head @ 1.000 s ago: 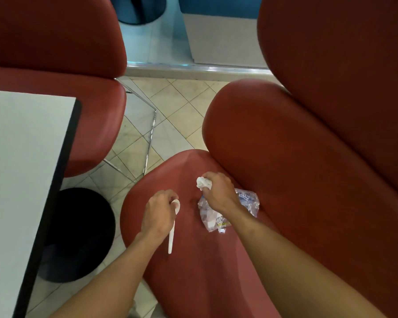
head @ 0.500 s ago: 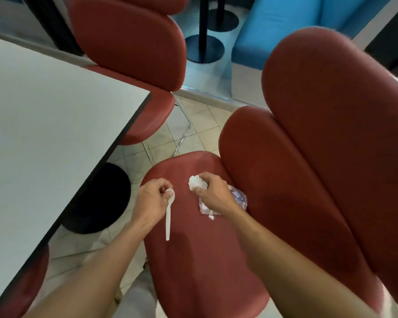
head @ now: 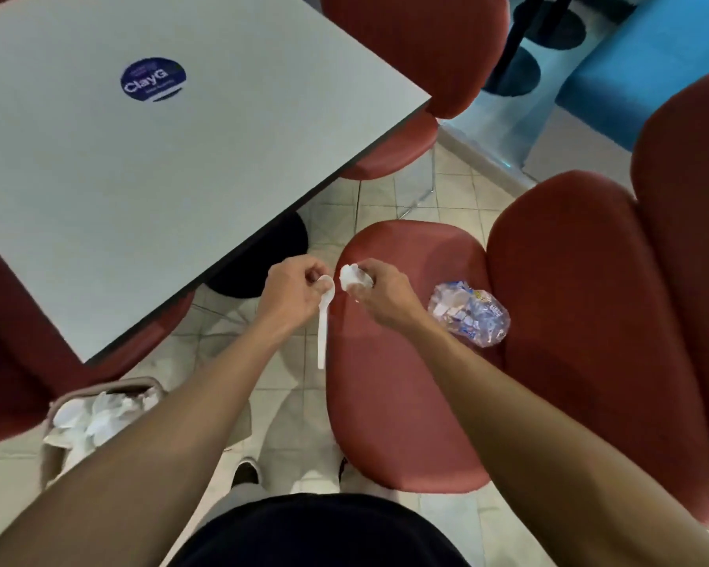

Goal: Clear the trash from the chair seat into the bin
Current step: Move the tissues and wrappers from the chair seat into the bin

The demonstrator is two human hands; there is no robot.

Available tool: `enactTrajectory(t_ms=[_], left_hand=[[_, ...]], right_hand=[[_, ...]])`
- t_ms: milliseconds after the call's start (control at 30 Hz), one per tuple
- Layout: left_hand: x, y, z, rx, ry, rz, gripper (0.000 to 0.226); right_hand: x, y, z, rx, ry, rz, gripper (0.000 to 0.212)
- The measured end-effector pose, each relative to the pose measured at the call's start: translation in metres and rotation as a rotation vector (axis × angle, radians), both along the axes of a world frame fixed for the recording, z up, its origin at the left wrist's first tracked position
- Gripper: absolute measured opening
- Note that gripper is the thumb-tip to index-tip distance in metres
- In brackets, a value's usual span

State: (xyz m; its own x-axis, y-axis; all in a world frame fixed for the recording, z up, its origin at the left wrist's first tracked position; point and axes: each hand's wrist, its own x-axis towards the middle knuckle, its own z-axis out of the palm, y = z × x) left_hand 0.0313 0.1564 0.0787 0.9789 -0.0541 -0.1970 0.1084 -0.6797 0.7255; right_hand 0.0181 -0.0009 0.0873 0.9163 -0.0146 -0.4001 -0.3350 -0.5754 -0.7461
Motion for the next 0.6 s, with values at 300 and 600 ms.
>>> enactTrajectory(t_ms=[300,600], left_hand=[[-0.064,0.154,-0.008,-0.054,0.039,0.105,0.004],[-0.149,0.288,-0.038,-0.094,0.094,0.317,0.013]], right_hand=[[-0.039,0.148,-0.020,0.260,0.257,0.012,0.030],[-0.097,0.284,-0.056,0.426,0.479,0.052,0.028]])
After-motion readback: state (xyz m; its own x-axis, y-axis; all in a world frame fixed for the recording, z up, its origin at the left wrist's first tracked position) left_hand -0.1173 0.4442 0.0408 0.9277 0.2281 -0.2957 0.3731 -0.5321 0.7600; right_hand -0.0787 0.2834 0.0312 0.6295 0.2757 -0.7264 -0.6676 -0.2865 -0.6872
